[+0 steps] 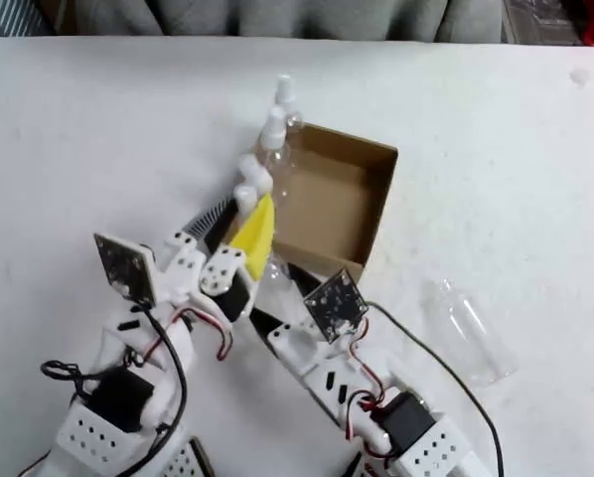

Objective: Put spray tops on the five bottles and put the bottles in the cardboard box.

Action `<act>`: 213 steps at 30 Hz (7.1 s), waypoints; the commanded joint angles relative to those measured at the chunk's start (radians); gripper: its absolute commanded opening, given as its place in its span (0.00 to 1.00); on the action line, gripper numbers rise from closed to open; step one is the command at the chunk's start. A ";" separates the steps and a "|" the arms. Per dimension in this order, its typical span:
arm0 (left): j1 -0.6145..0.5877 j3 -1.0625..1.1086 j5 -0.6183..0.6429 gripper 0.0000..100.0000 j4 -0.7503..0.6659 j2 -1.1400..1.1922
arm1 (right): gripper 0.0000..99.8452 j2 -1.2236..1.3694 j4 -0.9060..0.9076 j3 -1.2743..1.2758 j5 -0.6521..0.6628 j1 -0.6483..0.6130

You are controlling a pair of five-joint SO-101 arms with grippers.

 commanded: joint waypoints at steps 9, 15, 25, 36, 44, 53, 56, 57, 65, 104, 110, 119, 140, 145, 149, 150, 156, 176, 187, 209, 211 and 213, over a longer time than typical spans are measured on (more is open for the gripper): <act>0.010 -0.005 -0.003 0.23 0.112 -0.036 | 0.02 -0.018 0.002 0.009 0.011 0.008; 0.010 -0.011 0.000 0.22 0.114 -0.038 | 0.02 -0.018 0.002 0.009 0.011 0.008; -0.085 -0.043 0.000 0.22 0.127 -0.125 | 0.02 -0.018 0.002 0.009 0.011 0.008; -0.101 -0.066 -0.008 0.22 0.381 -0.346 | 0.02 -0.018 -0.005 0.008 0.003 0.021; -0.094 -0.052 -0.008 0.03 0.394 -0.341 | 0.02 -0.018 -0.007 -0.086 -0.157 0.269; 0.038 -0.015 -0.095 0.02 0.442 -0.341 | 0.02 -0.018 -0.116 -0.055 -0.247 0.297; 0.134 0.035 -0.176 0.02 0.466 -0.341 | 0.02 -0.018 -0.148 -0.051 -0.307 0.297; 0.162 0.054 -0.195 0.02 0.470 -0.341 | 0.02 -0.018 -0.150 -0.051 -0.316 0.297; 0.321 0.173 -0.262 0.02 0.470 -0.341 | 0.02 -0.018 -0.197 -0.051 -0.446 0.297; 0.245 0.334 -0.311 0.02 0.354 -0.337 | 0.02 -0.068 0.133 -0.186 -0.413 0.183; 0.246 0.334 -0.310 0.02 0.354 -0.337 | 0.02 -0.067 0.214 -0.235 -0.359 0.186; 0.245 0.334 -0.311 0.02 0.354 -0.337 | 0.02 -0.068 0.236 -0.244 -0.351 0.185; 0.242 0.334 -0.313 0.02 0.384 -0.338 | 0.02 -0.062 -0.335 0.006 -0.358 0.429; 0.147 0.334 -0.322 0.02 0.462 -0.341 | 0.02 -0.064 -0.341 0.006 -0.359 0.456; 0.044 0.334 -0.394 0.02 0.525 -0.341 | 0.02 -0.064 -0.341 0.006 -0.351 0.456; 0.018 0.334 -0.405 0.02 0.535 -0.341 | 0.02 -0.064 -0.341 0.006 -0.351 0.456; -0.117 0.334 -0.416 0.02 0.569 -0.341 | 0.02 -0.062 -0.343 0.006 -0.299 0.498; -0.217 0.334 -0.414 0.02 0.689 -0.338 | 0.02 -0.058 -0.312 -0.155 -0.081 0.410; -0.222 0.334 -0.416 0.02 0.689 -0.338 | 0.02 0.314 -0.340 -0.333 -0.081 0.412; -0.226 0.334 -0.552 0.02 0.689 -0.338 | 0.02 1.191 -0.533 -0.738 -0.081 0.555; -0.226 0.334 -0.554 0.02 0.689 -0.338 | 0.02 1.268 -0.533 -0.775 -0.081 0.555; -0.226 0.334 -0.554 0.02 0.689 -0.338 | 0.02 1.349 -0.533 -0.806 -0.081 0.555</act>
